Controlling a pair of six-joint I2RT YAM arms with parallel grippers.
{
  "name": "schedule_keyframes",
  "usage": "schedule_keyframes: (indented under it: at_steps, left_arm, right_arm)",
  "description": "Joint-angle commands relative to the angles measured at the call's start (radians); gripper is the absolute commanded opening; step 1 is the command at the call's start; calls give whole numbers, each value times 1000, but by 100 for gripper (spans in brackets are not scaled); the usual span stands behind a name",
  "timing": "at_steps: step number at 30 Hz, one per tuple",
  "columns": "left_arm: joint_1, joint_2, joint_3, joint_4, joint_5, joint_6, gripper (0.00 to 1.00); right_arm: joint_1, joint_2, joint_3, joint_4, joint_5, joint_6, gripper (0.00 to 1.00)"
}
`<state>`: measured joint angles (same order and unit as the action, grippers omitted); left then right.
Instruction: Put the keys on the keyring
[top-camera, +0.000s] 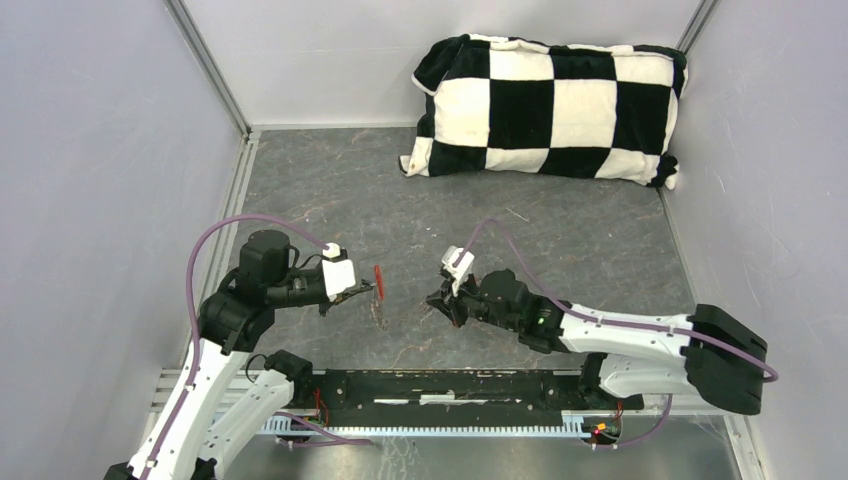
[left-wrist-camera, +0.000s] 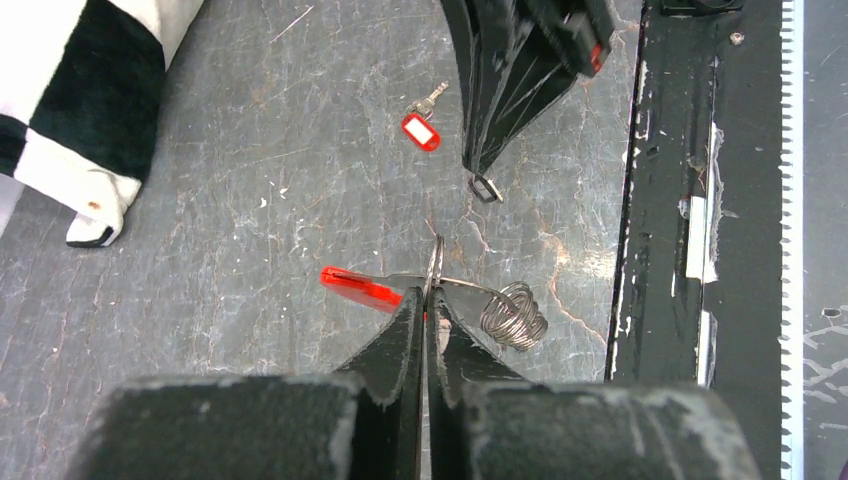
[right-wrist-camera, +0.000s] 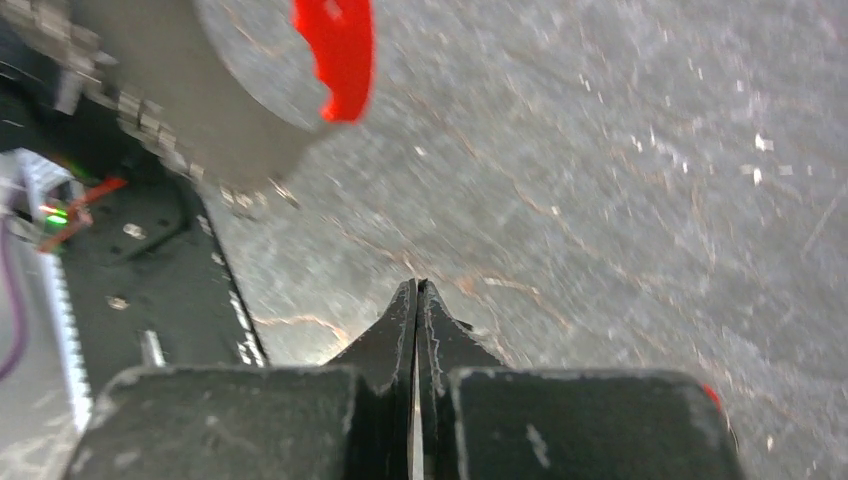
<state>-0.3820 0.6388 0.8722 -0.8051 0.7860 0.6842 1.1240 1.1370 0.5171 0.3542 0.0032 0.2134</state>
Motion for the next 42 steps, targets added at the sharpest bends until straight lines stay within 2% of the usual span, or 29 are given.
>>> schedule_keyframes:
  at_steps: [1, 6, 12, 16, 19, 23, 26, 30, 36, 42]
  left_arm:
    - [-1, -5, 15, 46, -6, -7, 2]
    - [-1, -6, 19, 47, -11, -3, 2]
    - [-1, -4, 24, 46, -17, 4, 2]
    - [0, -4, 24, 47, -18, 6, 2]
    - [-1, -5, 22, 47, -17, 7, 2]
    - [-1, -5, 21, 47, -17, 9, 2]
    - [0, -5, 22, 47, -15, 11, 2]
    - [0, -10, 25, 46, -18, 10, 2]
    - [0, -12, 22, 47, -16, 17, 2]
    - [0, -11, 25, 47, -10, 21, 2]
  right_arm:
    - [2, 101, 1, -28, 137, -24, 1]
    - [1, 236, 44, -38, 259, -32, 1]
    - [13, 417, 179, -97, 235, -11, 1]
    - [19, 474, 215, -111, 224, 20, 2]
    - [18, 484, 224, -113, 228, 29, 10]
    - [17, 481, 230, -117, 219, 33, 28]
    - [8, 463, 229, -114, 199, 33, 35]
    - [-29, 399, 184, -88, 135, 76, 41]
    - [-136, 314, 78, 2, -88, 209, 50]
    - [-185, 356, 82, -16, -202, 328, 49]
